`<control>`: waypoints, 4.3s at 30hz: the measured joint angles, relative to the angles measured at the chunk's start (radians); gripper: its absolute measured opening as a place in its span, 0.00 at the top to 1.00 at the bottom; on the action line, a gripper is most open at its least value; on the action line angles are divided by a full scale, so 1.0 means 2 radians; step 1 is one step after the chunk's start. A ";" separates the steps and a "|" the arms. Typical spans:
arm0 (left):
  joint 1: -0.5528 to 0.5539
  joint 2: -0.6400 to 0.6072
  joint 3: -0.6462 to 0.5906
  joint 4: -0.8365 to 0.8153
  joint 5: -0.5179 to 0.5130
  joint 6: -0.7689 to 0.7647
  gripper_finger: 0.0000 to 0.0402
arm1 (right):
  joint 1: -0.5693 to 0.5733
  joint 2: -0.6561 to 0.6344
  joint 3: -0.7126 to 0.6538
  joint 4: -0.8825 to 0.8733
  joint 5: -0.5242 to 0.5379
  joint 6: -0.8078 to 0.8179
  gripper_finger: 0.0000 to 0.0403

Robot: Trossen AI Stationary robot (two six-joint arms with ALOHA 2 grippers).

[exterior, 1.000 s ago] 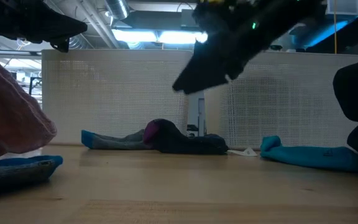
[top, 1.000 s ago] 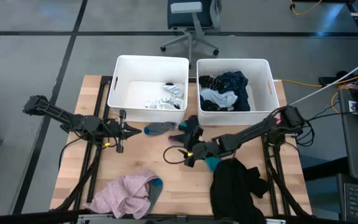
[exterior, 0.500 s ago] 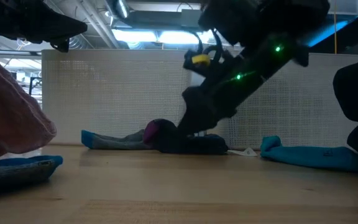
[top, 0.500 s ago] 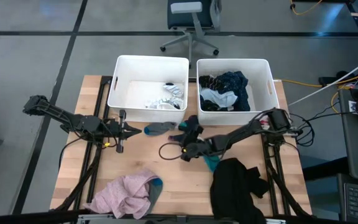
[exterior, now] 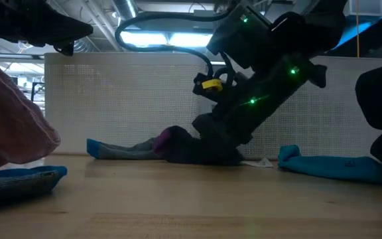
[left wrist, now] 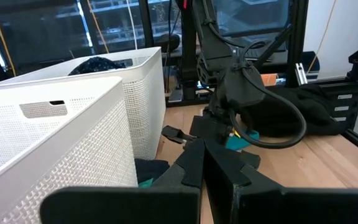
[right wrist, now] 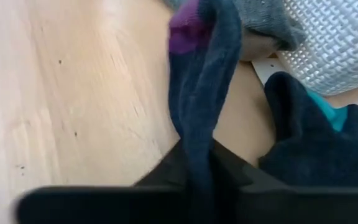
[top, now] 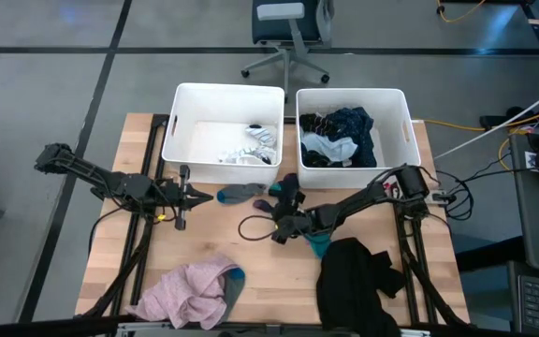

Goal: Sort clothes
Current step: Put the dark blue sock into the right white bin, then put the gray sock into the right white bin

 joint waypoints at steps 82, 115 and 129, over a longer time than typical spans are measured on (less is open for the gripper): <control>0.000 0.000 0.000 0.000 0.000 0.004 1.00 | -0.233 -0.284 0.209 -0.646 0.076 0.075 0.50; 0.000 0.000 0.000 0.000 -0.010 0.004 1.00 | -0.010 -0.140 0.157 -0.252 0.009 -0.079 0.39; 0.000 0.000 0.000 -0.001 -0.011 0.002 1.00 | -0.023 -0.015 0.158 -0.128 0.044 -0.081 0.39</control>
